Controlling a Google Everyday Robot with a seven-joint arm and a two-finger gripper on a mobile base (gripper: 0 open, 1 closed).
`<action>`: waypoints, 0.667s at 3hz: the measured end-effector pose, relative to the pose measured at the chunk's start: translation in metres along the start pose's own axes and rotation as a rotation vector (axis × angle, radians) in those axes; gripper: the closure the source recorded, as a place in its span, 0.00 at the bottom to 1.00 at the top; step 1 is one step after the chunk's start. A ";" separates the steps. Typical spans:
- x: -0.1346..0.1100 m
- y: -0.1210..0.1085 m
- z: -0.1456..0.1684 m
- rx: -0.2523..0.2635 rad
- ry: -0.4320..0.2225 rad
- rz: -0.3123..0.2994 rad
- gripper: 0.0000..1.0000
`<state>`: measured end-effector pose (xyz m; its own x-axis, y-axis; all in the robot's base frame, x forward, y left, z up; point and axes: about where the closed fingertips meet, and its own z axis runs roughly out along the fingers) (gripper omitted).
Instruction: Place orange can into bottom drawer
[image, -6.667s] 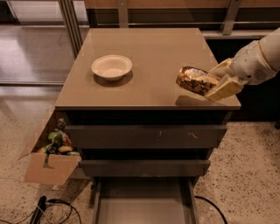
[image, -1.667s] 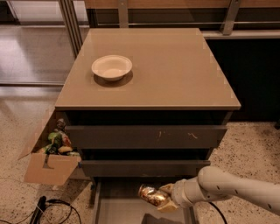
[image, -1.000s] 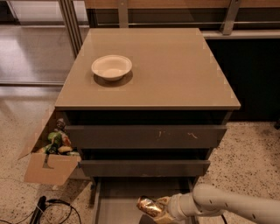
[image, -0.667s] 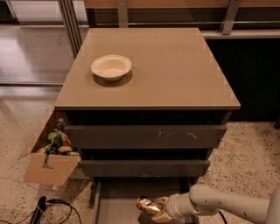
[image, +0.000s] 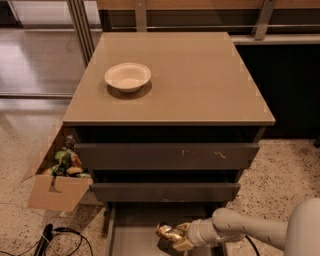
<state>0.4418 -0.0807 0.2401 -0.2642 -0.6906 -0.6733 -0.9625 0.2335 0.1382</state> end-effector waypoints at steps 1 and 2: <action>0.000 0.001 0.004 -0.009 -0.015 -0.001 1.00; 0.008 -0.008 0.018 -0.015 -0.053 0.017 1.00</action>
Offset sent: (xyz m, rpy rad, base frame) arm 0.0332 -0.0020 -0.0427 0.1038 0.0030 -0.0534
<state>0.4490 -0.0759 0.2211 -0.2771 -0.6490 -0.7085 -0.9589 0.2342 0.1605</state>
